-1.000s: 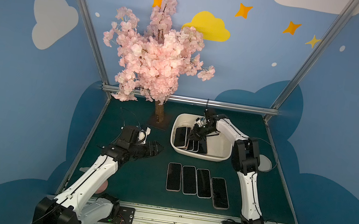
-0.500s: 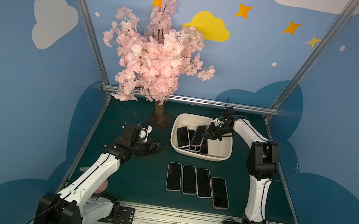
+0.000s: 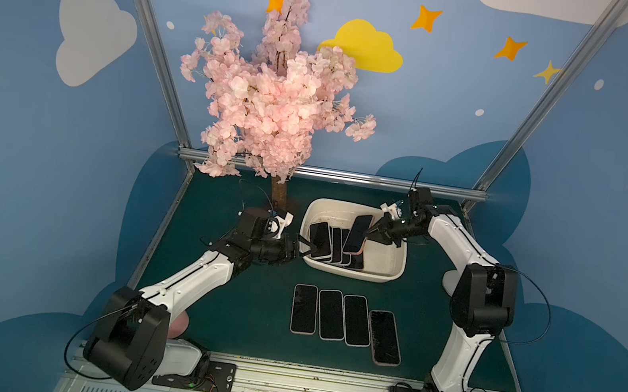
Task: Take the phone out of the storage box
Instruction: Pick up the phone from the storage box.
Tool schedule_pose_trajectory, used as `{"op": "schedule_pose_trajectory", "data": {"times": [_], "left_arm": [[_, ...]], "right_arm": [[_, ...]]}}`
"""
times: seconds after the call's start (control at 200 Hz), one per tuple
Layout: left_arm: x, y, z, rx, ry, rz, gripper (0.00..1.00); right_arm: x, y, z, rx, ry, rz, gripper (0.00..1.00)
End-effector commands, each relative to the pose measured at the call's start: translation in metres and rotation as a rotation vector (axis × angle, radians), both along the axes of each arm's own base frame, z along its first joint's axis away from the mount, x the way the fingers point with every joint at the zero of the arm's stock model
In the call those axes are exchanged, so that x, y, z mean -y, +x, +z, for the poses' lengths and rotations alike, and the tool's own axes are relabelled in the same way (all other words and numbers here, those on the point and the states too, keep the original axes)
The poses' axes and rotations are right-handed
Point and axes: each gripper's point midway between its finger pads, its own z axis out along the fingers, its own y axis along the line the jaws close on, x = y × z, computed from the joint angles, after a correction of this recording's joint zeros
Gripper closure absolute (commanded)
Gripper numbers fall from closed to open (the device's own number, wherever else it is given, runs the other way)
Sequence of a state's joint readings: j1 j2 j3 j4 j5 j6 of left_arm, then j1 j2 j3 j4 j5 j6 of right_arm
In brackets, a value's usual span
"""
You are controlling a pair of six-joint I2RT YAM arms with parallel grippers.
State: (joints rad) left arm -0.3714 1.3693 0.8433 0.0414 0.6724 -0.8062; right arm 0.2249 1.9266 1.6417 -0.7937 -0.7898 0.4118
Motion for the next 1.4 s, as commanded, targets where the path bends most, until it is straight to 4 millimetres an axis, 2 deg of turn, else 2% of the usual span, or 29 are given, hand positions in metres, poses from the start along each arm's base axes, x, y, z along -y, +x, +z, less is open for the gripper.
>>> {"op": "schedule_pose_trajectory", "data": {"times": [0.0, 0.185, 0.34, 0.471, 0.626, 0.826, 0.966, 1.096, 1.297, 1.397], "left_arm": [[0.021, 0.009, 0.020, 0.049, -0.076, -0.058, 0.20], [0.042, 0.033, 0.025, 0.056, -0.161, -0.067, 0.19], [0.061, 0.049, 0.044, 0.101, -0.226, -0.108, 0.19], [0.072, 0.058, 0.063, 0.142, -0.280, -0.135, 0.18], [0.082, 0.062, 0.076, 0.160, -0.331, -0.162, 0.19], [0.098, 0.057, 0.085, 0.166, -0.357, -0.215, 0.23], [0.098, 0.055, 0.085, 0.152, -0.362, -0.218, 0.35], [0.099, 0.052, 0.082, 0.131, -0.366, -0.228, 0.57], [0.098, 0.049, 0.080, 0.113, -0.368, -0.237, 0.70], [0.098, 0.047, 0.079, 0.103, -0.367, -0.240, 0.71]], "right_arm": [[-0.012, -0.010, 0.061, 0.114, 0.128, 0.052, 0.97], [-0.021, -0.029, 0.104, 0.157, 0.222, 0.096, 0.97], [-0.032, -0.044, 0.134, 0.185, 0.294, 0.145, 0.97], [-0.040, -0.056, 0.149, 0.186, 0.346, 0.191, 0.97], [-0.048, -0.067, 0.152, 0.174, 0.384, 0.233, 0.97], [-0.054, -0.075, 0.148, 0.165, 0.402, 0.264, 0.97], [-0.053, -0.077, 0.142, 0.155, 0.399, 0.264, 0.97], [-0.051, -0.078, 0.137, 0.148, 0.395, 0.262, 0.95], [-0.049, -0.078, 0.134, 0.145, 0.391, 0.256, 0.86], [-0.046, -0.077, 0.132, 0.140, 0.389, 0.248, 0.83]]}}
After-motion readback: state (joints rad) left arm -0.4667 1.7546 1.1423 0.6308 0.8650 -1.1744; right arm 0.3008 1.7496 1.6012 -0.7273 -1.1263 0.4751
